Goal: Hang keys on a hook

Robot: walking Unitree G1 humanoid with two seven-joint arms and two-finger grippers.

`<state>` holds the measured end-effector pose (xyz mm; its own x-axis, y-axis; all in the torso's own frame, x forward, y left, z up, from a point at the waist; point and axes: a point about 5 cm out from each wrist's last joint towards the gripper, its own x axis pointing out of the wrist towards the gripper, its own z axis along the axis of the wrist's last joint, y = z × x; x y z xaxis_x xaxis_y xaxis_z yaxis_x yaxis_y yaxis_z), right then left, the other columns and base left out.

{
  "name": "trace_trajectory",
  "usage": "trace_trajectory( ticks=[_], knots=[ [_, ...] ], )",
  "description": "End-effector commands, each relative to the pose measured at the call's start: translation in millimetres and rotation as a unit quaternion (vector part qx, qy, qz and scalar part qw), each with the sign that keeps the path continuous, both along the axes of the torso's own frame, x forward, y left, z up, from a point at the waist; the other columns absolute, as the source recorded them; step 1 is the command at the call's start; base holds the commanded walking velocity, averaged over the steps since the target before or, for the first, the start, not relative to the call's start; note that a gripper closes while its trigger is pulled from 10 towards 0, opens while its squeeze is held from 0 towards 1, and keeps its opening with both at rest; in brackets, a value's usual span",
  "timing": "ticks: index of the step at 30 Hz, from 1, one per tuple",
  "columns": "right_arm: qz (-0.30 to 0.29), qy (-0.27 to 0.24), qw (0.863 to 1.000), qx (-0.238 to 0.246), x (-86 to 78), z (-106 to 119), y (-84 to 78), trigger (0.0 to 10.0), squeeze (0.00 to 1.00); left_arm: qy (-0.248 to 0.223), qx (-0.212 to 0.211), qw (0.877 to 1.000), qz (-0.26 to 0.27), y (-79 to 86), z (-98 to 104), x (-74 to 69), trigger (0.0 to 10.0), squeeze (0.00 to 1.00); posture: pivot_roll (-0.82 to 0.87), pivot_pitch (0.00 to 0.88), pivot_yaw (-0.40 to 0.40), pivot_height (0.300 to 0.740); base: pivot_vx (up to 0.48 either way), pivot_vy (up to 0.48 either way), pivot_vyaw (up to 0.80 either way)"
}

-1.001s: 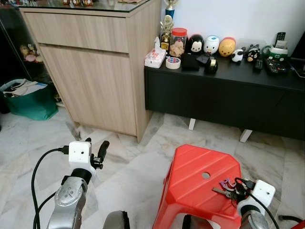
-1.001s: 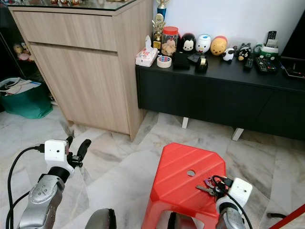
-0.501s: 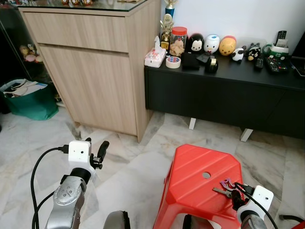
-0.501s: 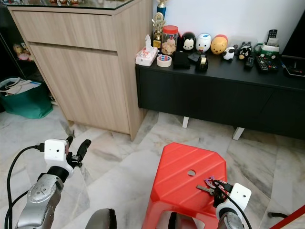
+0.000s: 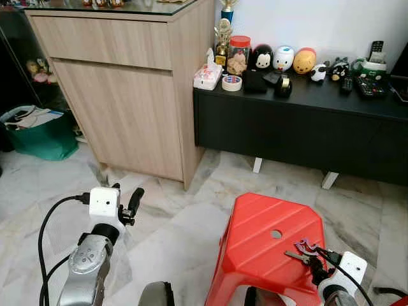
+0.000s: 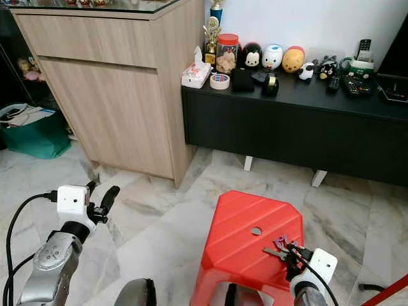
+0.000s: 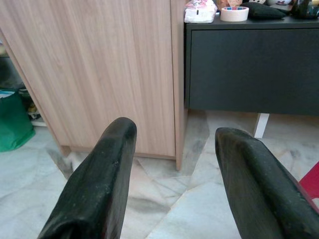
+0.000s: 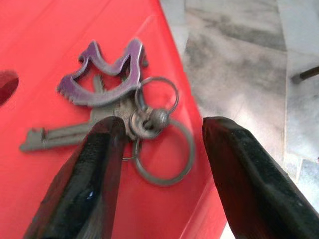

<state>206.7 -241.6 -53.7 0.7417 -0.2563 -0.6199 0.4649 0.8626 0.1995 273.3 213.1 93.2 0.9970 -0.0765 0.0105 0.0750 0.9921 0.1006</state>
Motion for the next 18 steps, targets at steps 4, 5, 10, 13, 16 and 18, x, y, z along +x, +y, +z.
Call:
trace_trajectory(
  ticks=[4, 5, 10, 13, 16, 18],
  knots=[
    [0.0, 0.008, 1.0, 0.02, -1.7, -4, 4.6, 10.0, 0.0, 0.0, 0.016, 1.0, -0.012, -1.7, 3, 2.1, 10.0, 0.0, 0.09, 0.0, -0.009, 0.601, 0.0, 0.0, 0.0],
    [0.002, 0.01, 1.0, 0.024, -2.3, -4, 5.8, 10.0, 0.0, 0.0, 0.02, 1.0, -0.014, -1.8, 3, 2.2, 10.0, 0.0, 0.09, 0.0, -0.008, 0.601, 0.0, 0.0, 0.0],
    [0.013, 0.018, 0.999, 0.039, -5.7, -9, 12.7, 10.0, 0.0, 0.0, 0.027, 0.999, -0.019, -2.9, 3, 2.8, 10.0, 0.0, 0.09, 0.0, -0.006, 0.601, 0.0, 0.0, 0.0],
    [0.012, 0.018, 0.999, 0.041, -5.8, -9, 13.9, 10.0, 0.0, 0.0, 0.031, 0.999, -0.02, -2.8, 4, 3.2, 10.0, 0.0, 0.09, 0.0, -0.006, 0.601, 0.0, 0.0, 0.0],
    [0.013, 0.011, 0.999, 0.043, -4.6, -9, 15.5, 8.6, 0.0, 0.0, 0.032, 0.999, -0.02, -2.7, 4, 3.5, 10.0, 0.0, 0.09, 0.0, -0.005, 0.601, 0.0, 0.0, 0.0],
    [0.014, 0.004, 0.999, 0.043, -3.0, -7, 15.8, 0.0, 0.0, 0.0, 0.032, 0.999, -0.019, -2.5, 3, 3.9, 10.0, 0.0, 0.09, 0.0, -0.007, 0.601, 0.0, 0.0, 0.0]
  ],
)
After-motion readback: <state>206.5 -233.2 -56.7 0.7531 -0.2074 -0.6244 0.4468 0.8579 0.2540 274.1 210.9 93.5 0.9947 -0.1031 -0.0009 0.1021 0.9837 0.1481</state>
